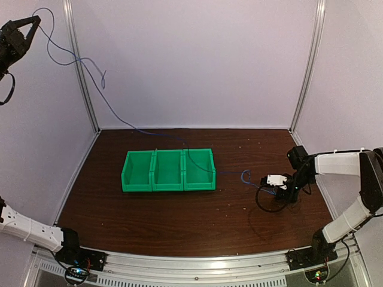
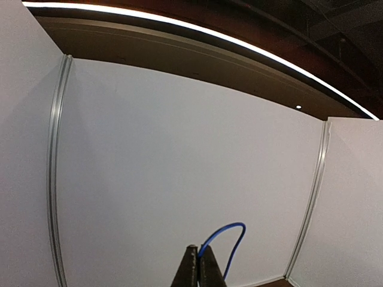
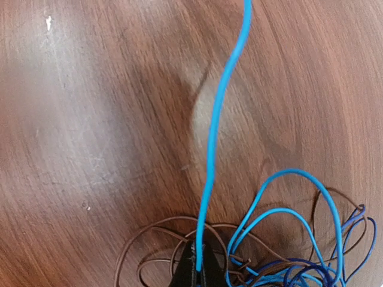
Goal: Untangle the cables
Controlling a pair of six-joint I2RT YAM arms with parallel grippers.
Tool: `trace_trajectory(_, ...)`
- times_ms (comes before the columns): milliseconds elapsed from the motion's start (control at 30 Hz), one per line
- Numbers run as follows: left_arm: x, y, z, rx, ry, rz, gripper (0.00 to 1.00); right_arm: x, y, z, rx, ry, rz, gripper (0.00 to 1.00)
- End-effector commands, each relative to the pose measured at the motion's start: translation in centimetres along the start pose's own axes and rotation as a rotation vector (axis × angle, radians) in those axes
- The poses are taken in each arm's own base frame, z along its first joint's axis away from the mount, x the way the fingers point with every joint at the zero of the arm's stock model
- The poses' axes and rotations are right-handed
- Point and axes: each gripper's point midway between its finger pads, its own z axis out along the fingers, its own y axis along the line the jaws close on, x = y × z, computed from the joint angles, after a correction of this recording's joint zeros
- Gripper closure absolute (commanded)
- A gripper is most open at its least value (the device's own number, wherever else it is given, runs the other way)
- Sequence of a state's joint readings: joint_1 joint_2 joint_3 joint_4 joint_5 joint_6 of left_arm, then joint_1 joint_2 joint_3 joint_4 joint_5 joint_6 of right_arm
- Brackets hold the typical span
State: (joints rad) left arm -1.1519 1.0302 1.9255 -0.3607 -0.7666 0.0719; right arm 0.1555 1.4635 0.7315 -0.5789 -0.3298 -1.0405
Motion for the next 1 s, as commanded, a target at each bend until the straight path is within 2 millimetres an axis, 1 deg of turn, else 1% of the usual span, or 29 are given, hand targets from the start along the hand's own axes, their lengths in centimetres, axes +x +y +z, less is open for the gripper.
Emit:
trace_trajectory(0, 2.4, -2.4, 2.5, -0.018, 0.061, 0.135, 1.0, -1.6, -0.1, -0.6, -0.013, -0.086, 0.058, 1.0)
trace_trajectory(133, -0.7, -0.9, 2.5, -0.082, 0.01, 0.146, 1.0, -1.3, -0.2, -0.3, -0.003, -0.078, 0.111, 1.0)
trace_trajectory(167, -1.3, -0.6, 2.4, -0.094, -0.003, 0.148, 1.0, -1.2, -0.1, -0.3, -0.007, -0.077, 0.114, 1.0)
trace_trajectory(200, -1.6, -0.4, 2.4, -0.104, -0.013, 0.152, 1.0, -1.3, 0.1, -0.3, -0.013, -0.081, 0.117, 1.0)
trace_trajectory(267, -1.0, -0.6, 2.7, -0.114, -0.004, 0.178, 1.0, -1.7, 0.3, -0.9, -0.015, -0.103, 0.122, 1.0)
trace_trajectory(333, -0.9, -0.9, 3.0, -0.119, 0.001, 0.198, 1.0, -2.4, -0.2, -1.9, 0.021, -0.134, 0.124, 1.0)
trace_trajectory(367, -1.4, -0.8, 3.1, -0.126, -0.007, 0.2, 1.0, -2.4, -0.5, -2.1, 0.042, -0.138, 0.131, 1.0)
trace_trajectory(400, -2.5, -0.5, 3.0, -0.135, -0.025, 0.194, 1.0, -2.3, -0.9, -2.0, 0.067, -0.135, 0.144, 1.0)
trace_trajectory(433, -4.3, 0.3, 2.7, -0.153, -0.059, 0.18, 1.0, -1.9, -1.3, -1.7, 0.086, -0.119, 0.159, 1.0)
trace_trajectory(500, -6.5, 1.5, 1.9, -0.188, -0.126, 0.164, 1.0, -1.3, -1.6, -0.9, 0.081, -0.085, 0.17, 1.0)
trace_trajectory(600, -9.9, 3.8, 0.2, -0.227, -0.23, 0.083, 1.0, -0.3, -2.0, 0.4, 0.062, -0.045, 0.217, 1.0)
trace_trajectory(667, -12.1, 5.3, -1.3, -0.219, -0.303, -0.007, 1.0, 0.3, -2.3, 0.9, 0.056, -0.03, 0.25, 1.0)
trace_trajectory(700, -13.4, 6.5, -2.5, -0.218, -0.352, -0.068, 1.0, 0.6, -2.5, 0.9, 0.053, -0.027, 0.26, 1.0)
trace_trajectory(767, -15.3, 8.3, -4.4, -0.209, -0.423, -0.158, 1.0, 1.0, -2.7, 0.8, 0.062, -0.021, 0.268, 1.0)
trace_trajectory(833, -16.3, 9.6, -5.7, -0.202, -0.462, -0.215, 1.0, 1.3, -3.1, 0.5, 0.083, -0.023, 0.274, 1.0)
trace_trajectory(867, -16.3, 9.9, -5.9, -0.202, -0.466, -0.227, 1.0, 1.3, -3.2, 0.4, 0.087, -0.025, 0.277, 1.0)
trace_trajectory(900, -16.2, 10.0, -6.0, -0.204, -0.461, -0.227, 1.0, 1.3, -3.2, 0.2, 0.088, -0.03, 0.28, 1.0)
trace_trajectory(967, -15.2, 9.6, -5.5, -0.213, -0.429, -0.207, 1.0, 1.0, -3.4, 0.1, 0.091, -0.042, 0.284, 1.0)
